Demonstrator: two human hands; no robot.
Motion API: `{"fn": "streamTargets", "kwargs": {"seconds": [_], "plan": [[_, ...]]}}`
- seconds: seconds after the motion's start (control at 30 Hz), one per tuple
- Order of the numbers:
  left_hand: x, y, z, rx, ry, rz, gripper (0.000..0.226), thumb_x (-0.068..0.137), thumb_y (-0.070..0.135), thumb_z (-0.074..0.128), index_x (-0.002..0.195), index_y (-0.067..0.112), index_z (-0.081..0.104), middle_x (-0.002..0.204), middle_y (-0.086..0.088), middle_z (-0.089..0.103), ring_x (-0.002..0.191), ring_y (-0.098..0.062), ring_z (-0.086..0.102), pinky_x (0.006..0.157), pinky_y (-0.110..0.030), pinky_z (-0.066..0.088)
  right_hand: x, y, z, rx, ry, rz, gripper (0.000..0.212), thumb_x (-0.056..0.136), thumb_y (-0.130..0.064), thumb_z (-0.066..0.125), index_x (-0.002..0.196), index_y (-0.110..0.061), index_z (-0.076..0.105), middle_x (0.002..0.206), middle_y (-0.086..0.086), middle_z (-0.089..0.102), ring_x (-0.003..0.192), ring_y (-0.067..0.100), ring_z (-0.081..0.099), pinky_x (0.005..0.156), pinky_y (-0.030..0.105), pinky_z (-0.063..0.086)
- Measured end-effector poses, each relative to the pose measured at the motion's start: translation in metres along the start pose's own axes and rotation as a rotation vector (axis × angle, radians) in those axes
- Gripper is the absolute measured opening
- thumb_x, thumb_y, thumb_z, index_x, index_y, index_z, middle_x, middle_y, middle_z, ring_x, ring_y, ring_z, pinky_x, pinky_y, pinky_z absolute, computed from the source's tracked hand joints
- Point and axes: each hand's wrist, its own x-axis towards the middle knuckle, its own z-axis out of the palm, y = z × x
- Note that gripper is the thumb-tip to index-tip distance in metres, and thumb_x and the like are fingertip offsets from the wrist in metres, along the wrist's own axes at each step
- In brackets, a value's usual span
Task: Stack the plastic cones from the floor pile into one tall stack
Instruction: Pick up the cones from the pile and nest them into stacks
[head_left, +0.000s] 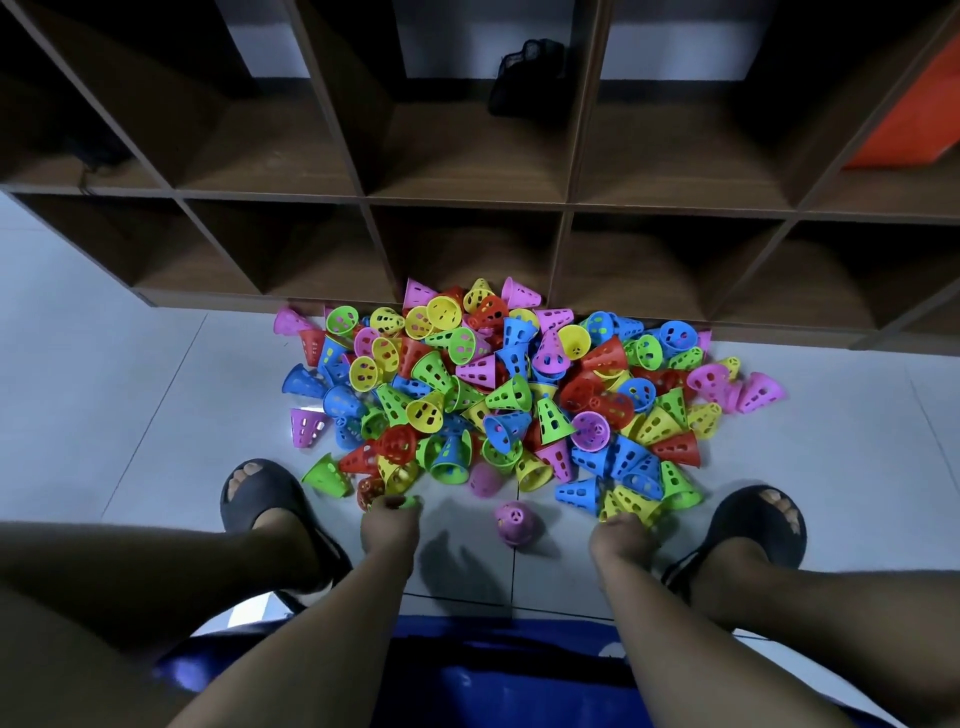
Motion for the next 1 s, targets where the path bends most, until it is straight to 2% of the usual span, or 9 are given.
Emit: {"fn": "streamTargets", "kwargs": {"seconds": [0.13, 0.2, 0.27, 0.37, 0.5, 0.63, 0.77, 0.9, 1.0], "plan": [[0.068, -0.037, 0.013, -0.038, 0.071, -0.107, 0.05, 0.054, 0.059, 0.083, 0.097, 0.039, 0.067, 0.113, -0.004, 0.053, 0.096, -0.034, 0.067, 0.088, -0.052, 0.063, 0.005, 0.006, 0.004, 0.129, -0.056, 0.075, 0.037, 0.097, -0.005, 0.052, 0.131, -0.014, 0.064, 0.138, 0.02, 0.06, 0.117, 0.04, 0.063, 0.097, 0.046, 0.056], [0.057, -0.029, 0.013, -0.022, -0.001, -0.122, 0.053, 0.066, 0.058, 0.085, 0.11, 0.037, 0.066, 0.12, -0.006, 0.054, 0.104, -0.034, 0.064, 0.096, -0.051, 0.06, 0.004, 0.004, 0.006, 0.21, -0.097, 0.111, 0.05, 0.099, -0.006, 0.049, 0.146, -0.021, 0.052, 0.145, 0.015, 0.056, 0.126, 0.04, 0.059, 0.103, 0.049, 0.053], [0.021, -0.005, 0.004, -0.077, -0.119, -0.133, 0.049, 0.083, 0.04, 0.082, 0.126, 0.021, 0.067, 0.128, -0.013, 0.065, 0.106, -0.031, 0.064, 0.101, -0.048, 0.058, 0.009, 0.004, 0.009, 0.266, -0.123, 0.147, 0.056, 0.1, -0.006, 0.046, 0.151, -0.029, 0.046, 0.148, 0.012, 0.054, 0.128, 0.039, 0.057, 0.106, 0.053, 0.051], [0.009, 0.007, 0.004, -0.17, -0.197, -0.145, 0.038, 0.095, 0.011, 0.069, 0.131, -0.002, 0.065, 0.128, -0.022, 0.067, 0.102, -0.031, 0.061, 0.096, -0.044, 0.056, 0.041, 0.02, 0.025, 0.258, -0.164, 0.159, 0.054, 0.097, -0.008, 0.05, 0.147, -0.03, 0.051, 0.142, 0.011, 0.06, 0.122, 0.037, 0.063, 0.104, 0.054, 0.054], [0.002, 0.011, 0.008, -0.083, -0.136, -0.087, 0.029, 0.099, 0.006, 0.061, 0.126, 0.004, 0.07, 0.099, -0.009, 0.062, 0.084, -0.023, 0.056, 0.071, -0.033, 0.048, 0.037, 0.016, 0.019, 0.264, -0.062, 0.168, 0.04, 0.094, -0.006, 0.054, 0.126, -0.028, 0.067, 0.124, 0.013, 0.07, 0.109, 0.037, 0.068, 0.099, 0.053, 0.058], [-0.015, 0.016, 0.017, -0.087, -0.06, 0.04, 0.02, 0.099, 0.014, 0.066, 0.114, 0.015, 0.077, 0.097, -0.005, 0.069, 0.086, -0.024, 0.062, 0.076, -0.034, 0.053, 0.005, -0.003, -0.001, 0.229, 0.073, 0.096, 0.016, 0.097, -0.009, 0.061, 0.11, -0.014, 0.069, 0.115, 0.018, 0.072, 0.102, 0.041, 0.069, 0.09, 0.048, 0.061], [-0.041, 0.026, 0.038, -0.222, -0.138, 0.122, 0.022, 0.094, 0.002, 0.07, 0.1, 0.023, 0.073, 0.102, -0.007, 0.073, 0.084, -0.02, 0.062, 0.069, -0.031, 0.048, -0.014, -0.013, -0.01, 0.219, 0.083, 0.081, 0.026, 0.098, -0.003, 0.06, 0.124, -0.001, 0.056, 0.128, 0.027, 0.064, 0.112, 0.046, 0.066, 0.088, 0.046, 0.055], [-0.061, 0.034, 0.059, -0.31, -0.248, 0.136, 0.028, 0.093, 0.0, 0.071, 0.109, 0.023, 0.07, 0.104, -0.01, 0.073, 0.084, -0.024, 0.064, 0.073, -0.036, 0.054, -0.03, -0.028, -0.018, 0.352, 0.106, 0.171, 0.054, 0.102, -0.003, 0.05, 0.152, 0.005, 0.031, 0.142, 0.032, 0.052, 0.122, 0.05, 0.06, 0.095, 0.051, 0.053], [-0.068, 0.036, 0.073, -0.328, -0.325, 0.108, 0.024, 0.096, -0.002, 0.068, 0.114, 0.014, 0.072, 0.108, -0.01, 0.072, 0.091, -0.025, 0.068, 0.073, -0.032, 0.056, -0.022, -0.034, -0.021, 0.541, -0.03, 0.262, 0.043, 0.102, -0.005, 0.048, 0.144, 0.006, 0.048, 0.124, 0.026, 0.064, 0.103, 0.04, 0.067, 0.077, 0.044, 0.055]]}}
